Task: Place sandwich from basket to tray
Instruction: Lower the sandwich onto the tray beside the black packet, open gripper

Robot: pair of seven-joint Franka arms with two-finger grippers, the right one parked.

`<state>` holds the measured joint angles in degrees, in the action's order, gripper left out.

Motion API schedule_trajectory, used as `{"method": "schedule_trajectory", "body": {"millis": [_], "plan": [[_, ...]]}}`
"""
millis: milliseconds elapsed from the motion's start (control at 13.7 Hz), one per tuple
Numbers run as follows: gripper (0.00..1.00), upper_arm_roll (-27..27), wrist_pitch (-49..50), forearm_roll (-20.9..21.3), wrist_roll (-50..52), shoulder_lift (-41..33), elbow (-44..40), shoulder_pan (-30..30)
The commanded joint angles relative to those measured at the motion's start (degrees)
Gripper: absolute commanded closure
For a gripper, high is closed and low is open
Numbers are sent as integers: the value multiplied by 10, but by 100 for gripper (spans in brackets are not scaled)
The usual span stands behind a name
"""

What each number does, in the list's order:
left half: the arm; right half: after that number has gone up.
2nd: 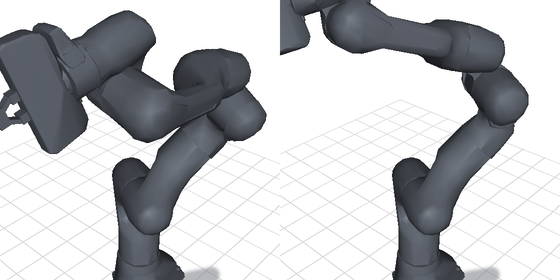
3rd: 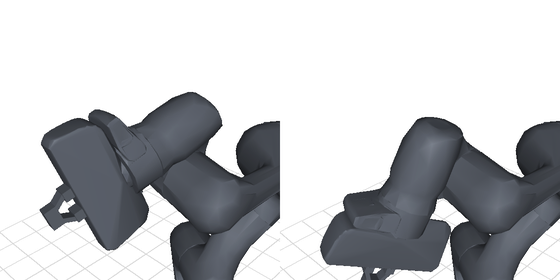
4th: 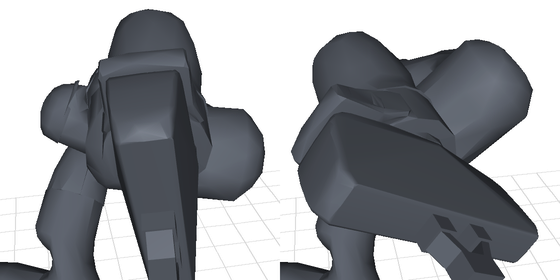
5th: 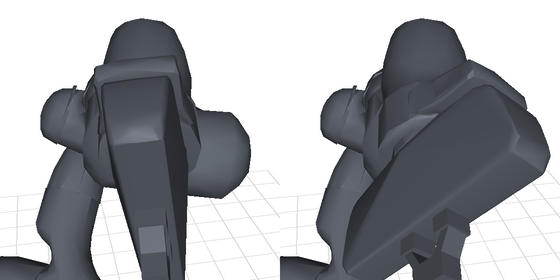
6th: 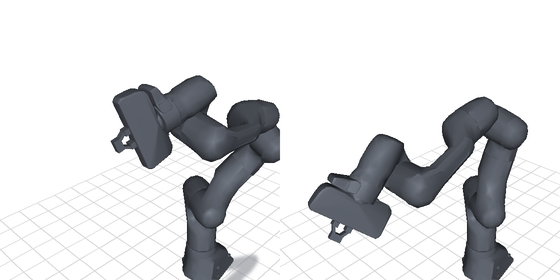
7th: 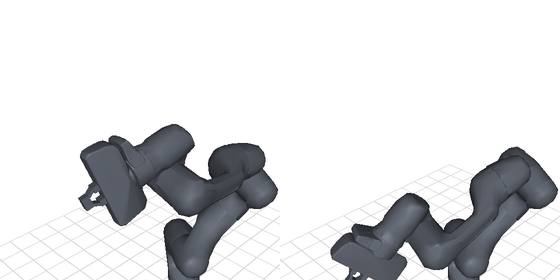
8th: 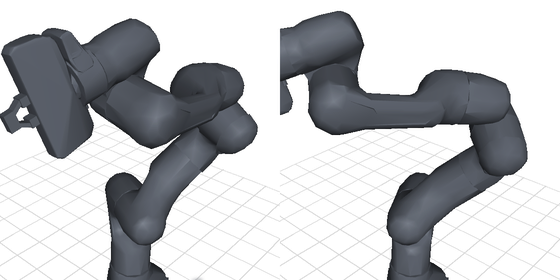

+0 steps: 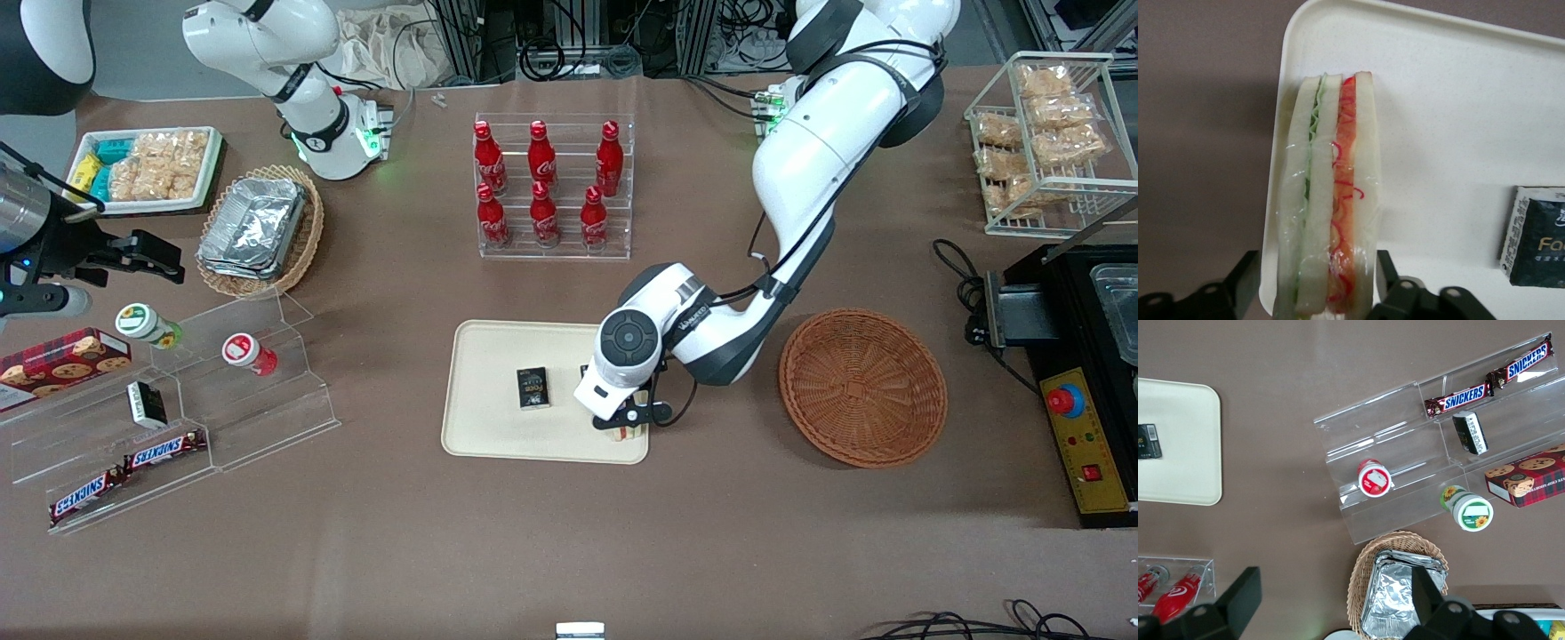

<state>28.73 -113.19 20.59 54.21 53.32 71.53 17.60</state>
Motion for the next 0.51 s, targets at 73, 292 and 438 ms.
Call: {"method": "schedule_trajectory", "body": {"millis": [73, 292, 438], "plan": [[1, 0, 34, 2, 9, -32, -13, -17], [1, 3, 153, -41, 5, -101, -8, -55], [1, 3, 171, -43, -18, -156, 31, -93]]}}
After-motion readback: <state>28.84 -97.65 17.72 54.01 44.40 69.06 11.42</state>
